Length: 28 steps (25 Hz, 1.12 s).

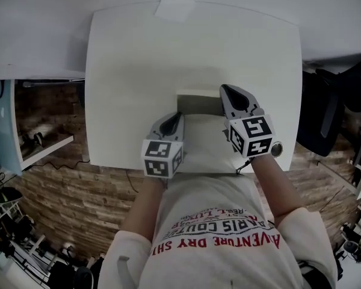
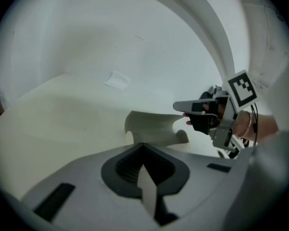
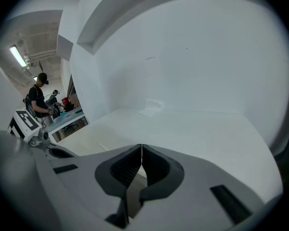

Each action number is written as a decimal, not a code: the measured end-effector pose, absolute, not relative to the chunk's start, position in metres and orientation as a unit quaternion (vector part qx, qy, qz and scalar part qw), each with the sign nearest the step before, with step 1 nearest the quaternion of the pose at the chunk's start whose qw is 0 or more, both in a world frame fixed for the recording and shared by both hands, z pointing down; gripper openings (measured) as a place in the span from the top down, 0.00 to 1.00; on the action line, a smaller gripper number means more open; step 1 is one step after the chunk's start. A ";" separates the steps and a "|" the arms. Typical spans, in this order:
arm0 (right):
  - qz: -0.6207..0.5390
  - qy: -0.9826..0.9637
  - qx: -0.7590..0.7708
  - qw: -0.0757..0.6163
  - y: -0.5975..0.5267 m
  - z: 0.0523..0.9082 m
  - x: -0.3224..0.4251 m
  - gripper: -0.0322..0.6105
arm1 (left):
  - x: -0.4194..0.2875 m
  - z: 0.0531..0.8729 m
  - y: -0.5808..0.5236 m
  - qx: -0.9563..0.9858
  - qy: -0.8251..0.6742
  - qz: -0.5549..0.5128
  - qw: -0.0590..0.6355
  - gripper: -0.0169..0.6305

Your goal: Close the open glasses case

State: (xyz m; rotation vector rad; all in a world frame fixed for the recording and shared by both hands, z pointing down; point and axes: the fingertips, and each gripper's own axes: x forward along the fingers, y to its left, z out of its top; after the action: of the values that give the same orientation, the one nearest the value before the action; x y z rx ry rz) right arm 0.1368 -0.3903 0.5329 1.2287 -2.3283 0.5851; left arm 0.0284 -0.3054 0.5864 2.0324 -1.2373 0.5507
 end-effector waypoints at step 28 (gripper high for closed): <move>0.234 -0.837 0.443 0.218 -0.345 0.551 0.138 0.93 | 0.037 0.593 -0.293 0.776 -0.467 0.223 0.360 0.98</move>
State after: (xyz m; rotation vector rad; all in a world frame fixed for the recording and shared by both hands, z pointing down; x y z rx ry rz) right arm 0.1385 -0.3452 0.5507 1.2273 -2.3185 0.6474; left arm 0.0366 -0.2928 0.5933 2.0002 -1.2048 0.5737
